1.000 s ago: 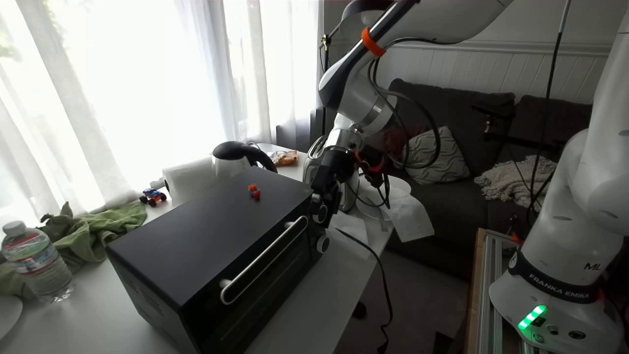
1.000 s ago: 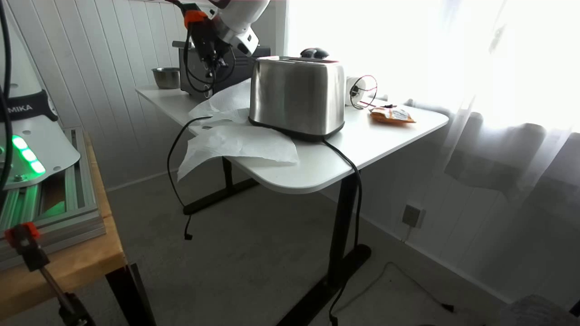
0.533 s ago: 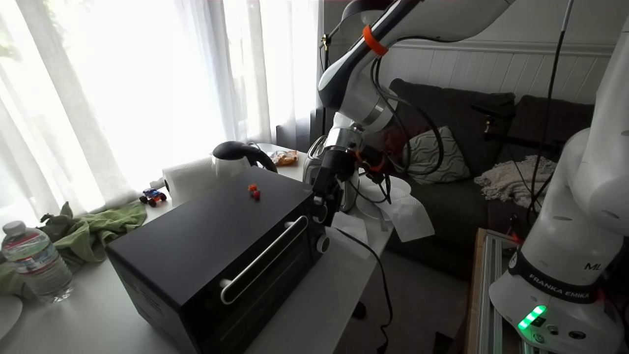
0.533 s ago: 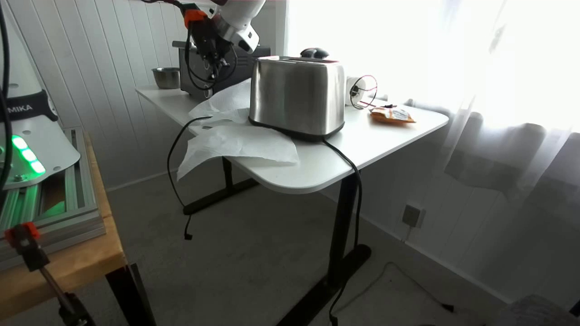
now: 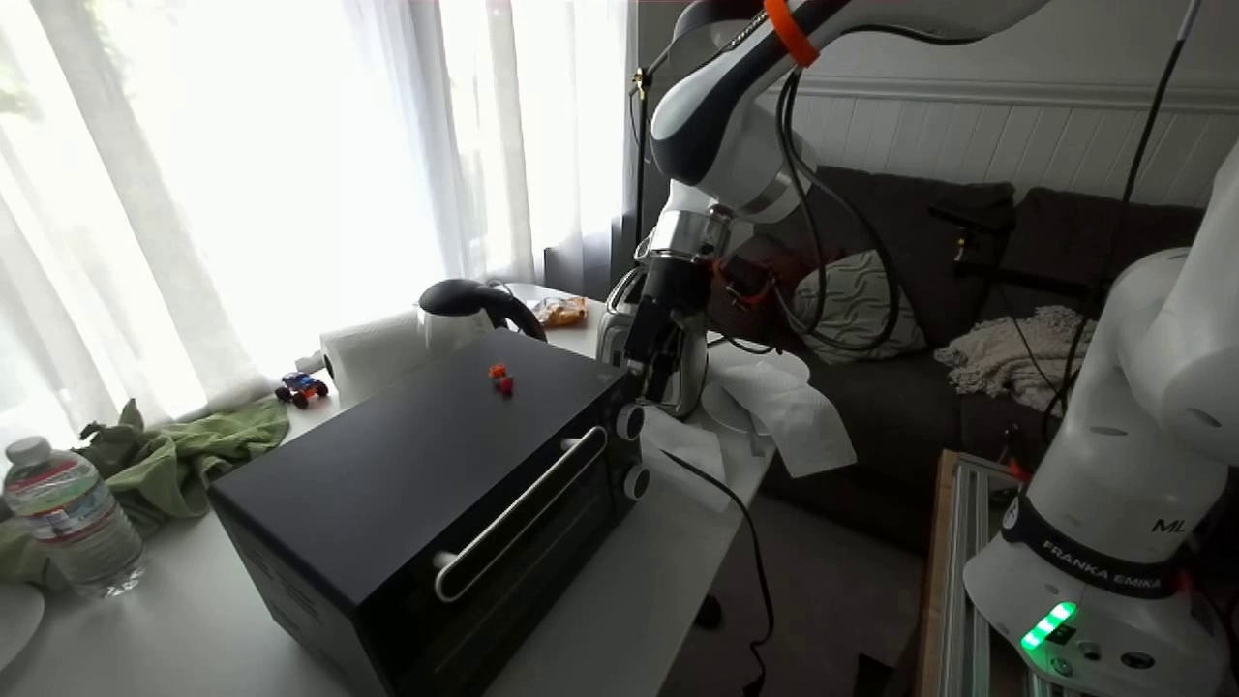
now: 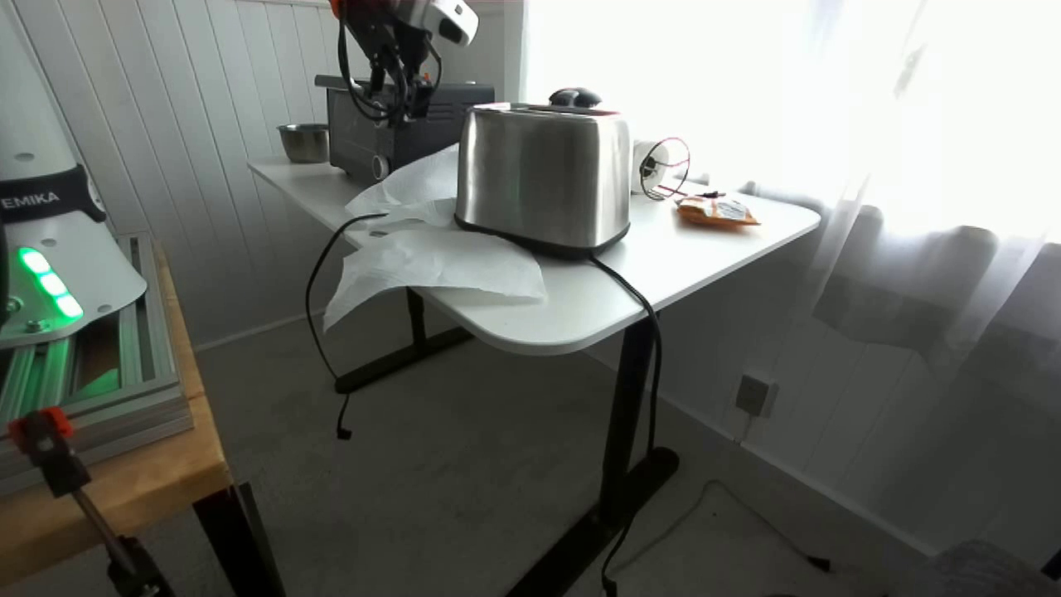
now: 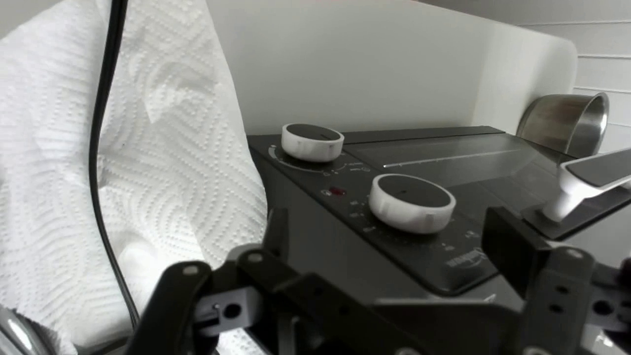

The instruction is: Twist the knob on the mini oven

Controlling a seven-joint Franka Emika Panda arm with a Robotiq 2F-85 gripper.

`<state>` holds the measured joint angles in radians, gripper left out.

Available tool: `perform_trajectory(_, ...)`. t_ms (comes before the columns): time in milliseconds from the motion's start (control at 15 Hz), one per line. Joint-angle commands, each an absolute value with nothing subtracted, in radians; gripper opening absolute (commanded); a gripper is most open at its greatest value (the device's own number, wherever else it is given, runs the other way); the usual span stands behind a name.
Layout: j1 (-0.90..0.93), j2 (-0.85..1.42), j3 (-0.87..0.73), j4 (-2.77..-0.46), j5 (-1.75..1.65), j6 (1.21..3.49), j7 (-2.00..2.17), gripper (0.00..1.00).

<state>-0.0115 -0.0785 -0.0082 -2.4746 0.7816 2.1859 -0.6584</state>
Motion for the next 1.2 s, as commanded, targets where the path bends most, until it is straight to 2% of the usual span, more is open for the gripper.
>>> perform_trajectory(0, 0.01, -0.203, 0.013, -2.537, 0.668, 2.226, -0.553, 1.0)
perform_trajectory(533, 0.03, -0.361, 0.063, -2.547, 0.274, 2.154, -0.174, 1.0)
perform_trajectory(1133, 0.062, -0.376, 0.063, -2.518, 0.2, 2.104, -0.084, 1.0)
